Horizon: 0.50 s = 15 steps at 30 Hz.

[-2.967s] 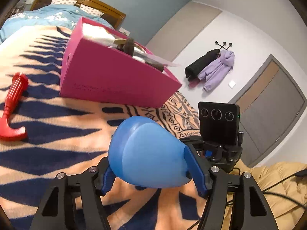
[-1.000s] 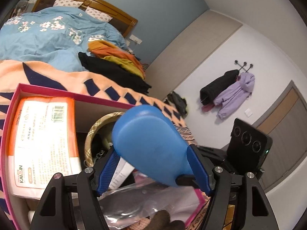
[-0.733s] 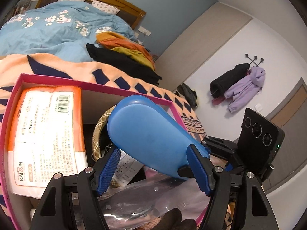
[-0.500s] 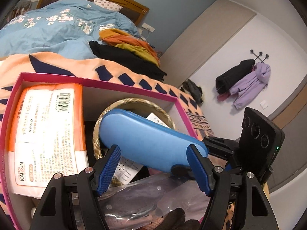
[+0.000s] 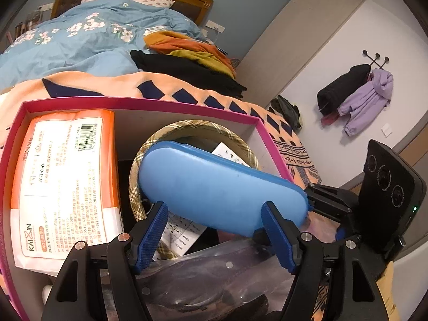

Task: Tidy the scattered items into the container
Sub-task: 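Lower the glasses case into the pink box with both tools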

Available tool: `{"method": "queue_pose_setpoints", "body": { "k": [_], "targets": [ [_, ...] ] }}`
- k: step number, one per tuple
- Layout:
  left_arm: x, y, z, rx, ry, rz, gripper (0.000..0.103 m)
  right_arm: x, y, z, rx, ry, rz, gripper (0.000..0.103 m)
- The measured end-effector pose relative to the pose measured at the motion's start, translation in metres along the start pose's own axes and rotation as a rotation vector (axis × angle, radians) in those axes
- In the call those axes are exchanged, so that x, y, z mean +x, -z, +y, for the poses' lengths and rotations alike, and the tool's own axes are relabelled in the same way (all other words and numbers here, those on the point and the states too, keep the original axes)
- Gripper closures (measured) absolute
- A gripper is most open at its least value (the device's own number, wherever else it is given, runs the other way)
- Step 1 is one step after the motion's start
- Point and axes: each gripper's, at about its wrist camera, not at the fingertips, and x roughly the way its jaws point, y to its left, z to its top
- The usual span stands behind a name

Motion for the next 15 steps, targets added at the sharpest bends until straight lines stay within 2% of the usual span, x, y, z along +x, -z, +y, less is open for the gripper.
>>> {"method": "queue_pose_setpoints", "body": {
  "k": [2,4,15],
  "targets": [
    [0.001,0.001,-0.001,0.006,-0.011,0.002,0.029,-0.003,0.001,0.0,0.007,0.017,-0.014,0.058],
    [0.001,0.001,-0.003,0.011,-0.024,0.0,0.029,-0.007,0.003,0.0,0.005,0.04,-0.029,0.053],
    [-0.004,0.006,-0.007,0.023,-0.083,-0.036,0.029,-0.031,0.012,-0.001,0.033,0.102,-0.11,0.053]
  ]
}}
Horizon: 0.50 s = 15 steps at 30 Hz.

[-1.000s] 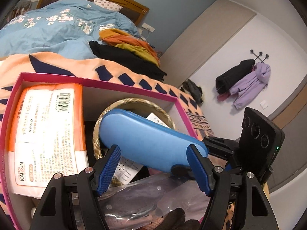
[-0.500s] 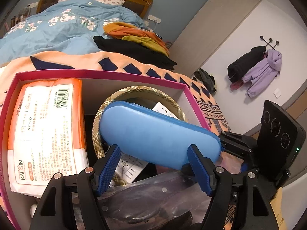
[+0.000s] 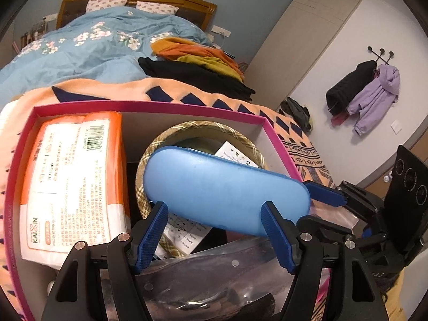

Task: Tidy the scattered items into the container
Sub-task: 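Lower the glasses case into the pink box with both tools, then open both tools and withdraw them from the pink box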

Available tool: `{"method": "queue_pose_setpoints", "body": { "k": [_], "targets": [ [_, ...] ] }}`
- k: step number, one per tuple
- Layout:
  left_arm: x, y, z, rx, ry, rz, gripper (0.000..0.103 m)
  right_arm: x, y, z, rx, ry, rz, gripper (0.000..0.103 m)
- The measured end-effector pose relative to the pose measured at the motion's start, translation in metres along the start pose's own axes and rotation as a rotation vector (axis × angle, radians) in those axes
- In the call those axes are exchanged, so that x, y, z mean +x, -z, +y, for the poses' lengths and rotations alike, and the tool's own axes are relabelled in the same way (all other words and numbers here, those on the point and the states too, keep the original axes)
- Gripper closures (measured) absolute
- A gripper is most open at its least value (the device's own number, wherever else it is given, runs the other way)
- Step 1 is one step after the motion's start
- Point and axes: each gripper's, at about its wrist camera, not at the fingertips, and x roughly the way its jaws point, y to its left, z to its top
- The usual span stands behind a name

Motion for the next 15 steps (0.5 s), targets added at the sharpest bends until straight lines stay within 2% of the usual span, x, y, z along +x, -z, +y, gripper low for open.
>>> {"method": "queue_pose_setpoints", "body": {
  "k": [11,15],
  "targets": [
    [-0.016,0.016,-0.009,0.03,-0.06,-0.058,0.026,0.006,0.012,0.019,-0.073,0.028,0.015,0.051],
    [-0.027,0.027,-0.017,0.06,-0.097,-0.1,0.02,0.003,0.015,0.02,-0.066,0.024,0.002,0.051]
  ]
}}
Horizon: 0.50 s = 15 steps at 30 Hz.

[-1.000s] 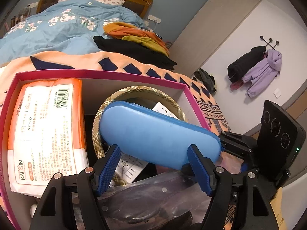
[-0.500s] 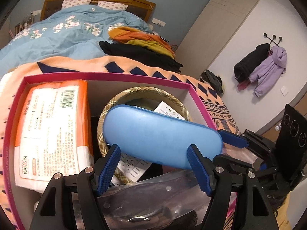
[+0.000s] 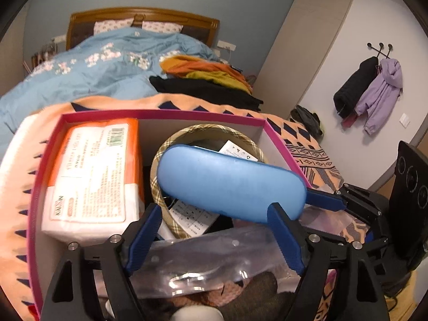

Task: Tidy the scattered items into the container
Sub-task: 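Open both tools and withdraw them from the pink box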

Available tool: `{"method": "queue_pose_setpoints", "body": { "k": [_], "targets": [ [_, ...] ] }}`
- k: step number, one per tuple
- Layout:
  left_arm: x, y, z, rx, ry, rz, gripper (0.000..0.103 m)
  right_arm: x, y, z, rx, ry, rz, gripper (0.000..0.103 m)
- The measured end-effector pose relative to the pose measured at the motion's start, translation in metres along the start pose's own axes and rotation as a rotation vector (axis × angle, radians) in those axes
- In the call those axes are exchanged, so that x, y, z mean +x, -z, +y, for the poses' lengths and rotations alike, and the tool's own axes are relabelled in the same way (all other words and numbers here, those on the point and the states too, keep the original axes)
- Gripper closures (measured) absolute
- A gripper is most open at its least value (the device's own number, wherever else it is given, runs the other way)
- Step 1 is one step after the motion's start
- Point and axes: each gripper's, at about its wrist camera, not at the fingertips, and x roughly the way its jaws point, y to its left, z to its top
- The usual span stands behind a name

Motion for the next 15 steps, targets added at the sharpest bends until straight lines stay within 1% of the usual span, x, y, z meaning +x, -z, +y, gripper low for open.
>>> {"method": "queue_pose_setpoints", "body": {
  "k": [2,4,11,15],
  "targets": [
    [-0.007,0.004,-0.004,0.005,0.002,-0.019,0.02,-0.002,0.001,0.0,0.003,-0.002,-0.005,0.05],
    [-0.014,0.007,-0.009,0.024,-0.019,-0.044,0.02,-0.003,0.003,0.001,0.006,-0.008,-0.008,0.047],
    [-0.038,0.015,-0.025,0.104,-0.097,-0.128,0.02,-0.014,0.009,0.005,0.01,0.006,-0.038,0.046],
    [-0.053,0.022,-0.029,0.113,-0.104,-0.168,0.019,-0.024,0.013,0.009,0.018,0.005,-0.065,0.045]
  ]
}}
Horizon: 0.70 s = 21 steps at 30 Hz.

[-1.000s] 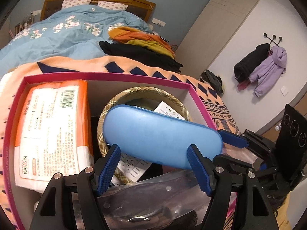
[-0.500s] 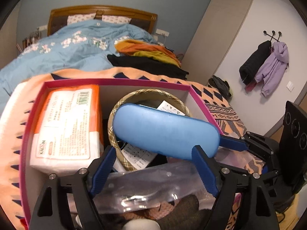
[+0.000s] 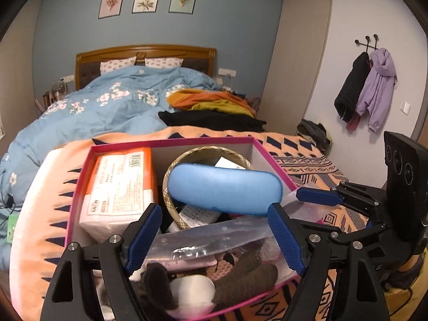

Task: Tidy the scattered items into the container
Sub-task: 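Open both tools and withdraw them from the pink box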

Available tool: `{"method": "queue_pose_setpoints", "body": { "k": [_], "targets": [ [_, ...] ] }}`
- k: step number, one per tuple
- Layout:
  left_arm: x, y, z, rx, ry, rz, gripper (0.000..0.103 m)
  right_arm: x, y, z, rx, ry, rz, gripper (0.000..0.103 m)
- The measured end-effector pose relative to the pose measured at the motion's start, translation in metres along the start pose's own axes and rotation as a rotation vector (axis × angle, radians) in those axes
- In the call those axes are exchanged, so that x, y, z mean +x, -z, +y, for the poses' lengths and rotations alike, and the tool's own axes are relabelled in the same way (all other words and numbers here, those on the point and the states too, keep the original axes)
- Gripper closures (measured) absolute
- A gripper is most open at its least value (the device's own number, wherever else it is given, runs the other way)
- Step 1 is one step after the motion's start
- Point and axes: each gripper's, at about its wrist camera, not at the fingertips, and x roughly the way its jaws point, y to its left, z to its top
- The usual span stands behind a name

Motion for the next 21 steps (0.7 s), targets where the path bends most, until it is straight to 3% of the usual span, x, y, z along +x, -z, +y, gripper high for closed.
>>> {"method": "queue_pose_setpoints", "body": {
  "k": [13,21],
  "targets": [
    [-0.04,0.034,0.005,-0.05,-0.022,-0.06,0.019,-0.021,0.02,0.03,0.002,-0.041,-0.061,0.04],
    [-0.065,0.071,0.036,-0.129,-0.084,-0.072,0.019,-0.032,0.031,0.054,0.001,-0.105,-0.094,0.04]
  ]
}}
